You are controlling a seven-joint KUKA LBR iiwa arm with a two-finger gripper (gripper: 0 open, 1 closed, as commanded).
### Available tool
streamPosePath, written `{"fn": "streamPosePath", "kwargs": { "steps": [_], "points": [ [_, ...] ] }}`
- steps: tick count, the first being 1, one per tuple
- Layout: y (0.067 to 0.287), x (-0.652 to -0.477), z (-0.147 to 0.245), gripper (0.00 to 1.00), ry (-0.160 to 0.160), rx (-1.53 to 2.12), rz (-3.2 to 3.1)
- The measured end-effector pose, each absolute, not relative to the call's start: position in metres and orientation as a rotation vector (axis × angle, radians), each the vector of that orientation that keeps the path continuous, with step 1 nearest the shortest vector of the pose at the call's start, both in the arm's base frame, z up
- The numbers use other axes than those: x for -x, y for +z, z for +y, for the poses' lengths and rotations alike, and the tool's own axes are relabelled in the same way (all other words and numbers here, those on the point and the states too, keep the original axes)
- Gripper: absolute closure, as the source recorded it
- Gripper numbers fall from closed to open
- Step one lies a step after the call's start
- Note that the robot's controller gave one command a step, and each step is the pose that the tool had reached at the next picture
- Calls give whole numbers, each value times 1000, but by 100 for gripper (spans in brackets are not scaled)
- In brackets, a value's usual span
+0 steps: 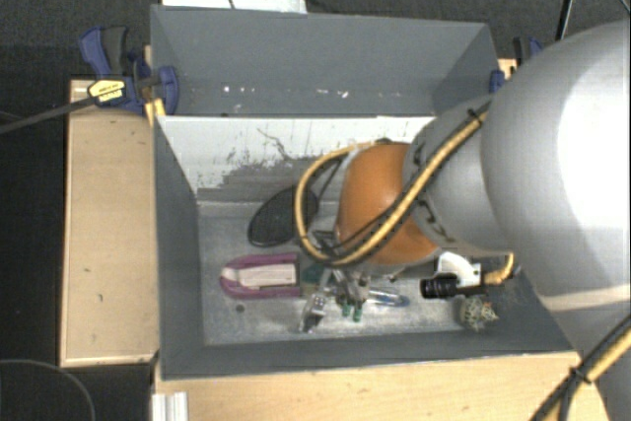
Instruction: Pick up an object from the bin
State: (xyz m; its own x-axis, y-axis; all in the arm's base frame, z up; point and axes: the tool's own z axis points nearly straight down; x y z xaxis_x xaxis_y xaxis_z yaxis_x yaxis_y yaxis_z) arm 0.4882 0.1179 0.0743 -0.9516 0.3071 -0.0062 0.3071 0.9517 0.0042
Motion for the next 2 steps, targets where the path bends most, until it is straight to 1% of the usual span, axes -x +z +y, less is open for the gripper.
{"fn": "streamPosePath", "kwargs": {
  "steps": [1, 2],
  "points": [
    [76, -491, 118, 100, 7, -487, 3088],
    [199, -493, 118, 100, 6, -480, 3096]
  ]
}}
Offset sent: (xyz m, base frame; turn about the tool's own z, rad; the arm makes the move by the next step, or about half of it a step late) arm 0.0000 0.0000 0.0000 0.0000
